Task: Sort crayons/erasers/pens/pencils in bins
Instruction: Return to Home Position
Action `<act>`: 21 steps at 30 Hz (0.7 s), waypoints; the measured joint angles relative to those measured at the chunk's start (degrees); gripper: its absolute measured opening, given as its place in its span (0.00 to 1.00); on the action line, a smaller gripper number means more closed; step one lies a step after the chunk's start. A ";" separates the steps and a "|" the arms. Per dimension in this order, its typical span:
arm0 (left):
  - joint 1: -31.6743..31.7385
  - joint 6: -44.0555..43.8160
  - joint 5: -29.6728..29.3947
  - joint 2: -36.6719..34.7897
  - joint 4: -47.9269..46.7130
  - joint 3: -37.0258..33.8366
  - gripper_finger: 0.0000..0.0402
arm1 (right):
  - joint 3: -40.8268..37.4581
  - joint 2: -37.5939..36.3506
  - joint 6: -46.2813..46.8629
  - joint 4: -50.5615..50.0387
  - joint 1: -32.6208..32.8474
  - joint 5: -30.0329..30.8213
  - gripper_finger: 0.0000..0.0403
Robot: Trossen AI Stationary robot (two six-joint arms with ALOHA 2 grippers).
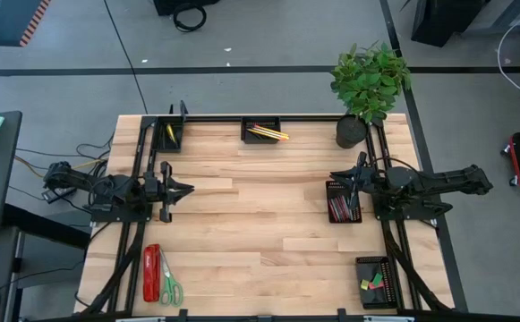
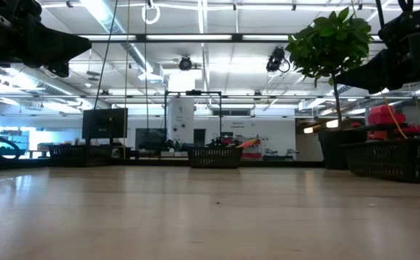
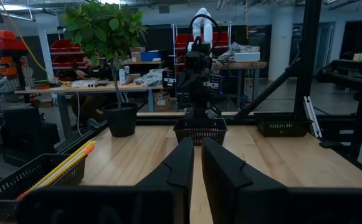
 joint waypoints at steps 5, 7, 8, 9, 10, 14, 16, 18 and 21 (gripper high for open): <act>-0.01 0.00 0.00 0.00 0.00 0.00 0.11 | -0.02 0.00 0.00 0.00 0.00 0.00 0.10; 0.01 -0.02 0.01 0.00 0.00 0.00 0.11 | -0.02 0.00 -0.01 0.00 0.00 0.00 0.10; -0.01 0.00 0.00 0.00 0.00 0.00 0.11 | -0.02 0.00 -0.01 -0.01 -0.01 0.00 0.10; -0.01 0.00 0.02 0.00 0.00 0.00 0.11 | -0.02 0.00 0.00 0.00 0.00 0.00 0.10; -0.01 0.00 0.00 0.00 0.00 0.00 0.11 | -0.02 0.00 0.00 0.00 0.00 0.00 0.10; -0.01 0.00 0.00 0.00 0.00 0.00 0.10 | -0.02 0.00 -0.02 0.00 0.00 0.00 0.10; 0.01 -0.01 0.02 0.00 0.00 0.00 0.09 | -0.02 0.00 0.00 0.00 -0.01 0.00 0.10; -0.01 0.00 0.01 0.00 0.00 0.00 0.09 | -0.02 0.00 0.00 0.00 0.00 0.00 0.10; 0.01 0.00 0.01 0.00 0.00 0.00 0.09 | -0.02 0.00 -0.01 0.00 0.00 0.00 0.10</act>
